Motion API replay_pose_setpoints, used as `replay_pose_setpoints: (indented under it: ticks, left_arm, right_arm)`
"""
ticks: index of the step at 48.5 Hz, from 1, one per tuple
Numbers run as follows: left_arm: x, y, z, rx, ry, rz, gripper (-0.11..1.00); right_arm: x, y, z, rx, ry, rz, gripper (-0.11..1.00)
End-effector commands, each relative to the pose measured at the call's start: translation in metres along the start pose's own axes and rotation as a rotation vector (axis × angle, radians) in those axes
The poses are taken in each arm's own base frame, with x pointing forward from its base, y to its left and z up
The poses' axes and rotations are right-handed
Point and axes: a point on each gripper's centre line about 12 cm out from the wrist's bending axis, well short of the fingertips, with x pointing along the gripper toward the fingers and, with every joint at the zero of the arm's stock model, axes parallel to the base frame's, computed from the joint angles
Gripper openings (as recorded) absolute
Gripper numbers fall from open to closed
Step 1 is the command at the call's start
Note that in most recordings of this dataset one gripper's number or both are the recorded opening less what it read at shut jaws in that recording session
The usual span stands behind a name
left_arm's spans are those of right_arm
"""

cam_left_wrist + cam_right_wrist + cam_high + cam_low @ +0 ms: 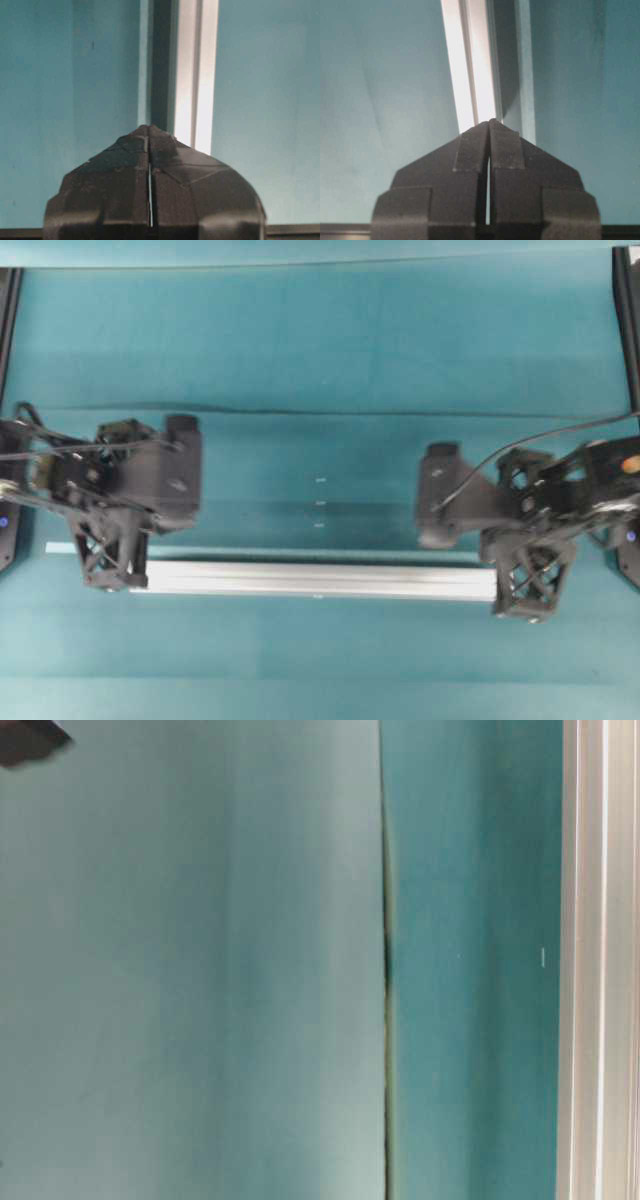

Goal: Lift the metal rail with both hands and move it towards you.
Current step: 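Move both grippers down toward the two ends of the silver rail, then lower both open grippers around the rail near each end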

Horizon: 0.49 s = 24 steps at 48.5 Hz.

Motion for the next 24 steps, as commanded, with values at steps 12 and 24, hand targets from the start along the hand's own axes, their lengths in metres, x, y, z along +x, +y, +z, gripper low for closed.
replay_pose_setpoints:
  ticks: [12, 24]
  left_arm:
    - [0.004, -0.004, 0.008, 0.009, 0.012, -0.001, -0.06]
    - [0.002, -0.012, 0.011, 0.02, -0.014, -0.015, -0.06]
  right_arm:
    - [0.006, 0.002, 0.007, -0.011, -0.023, 0.002, 0.01]
    - [0.008, 0.002, 0.012, -0.009, -0.068, 0.01, 0.07]
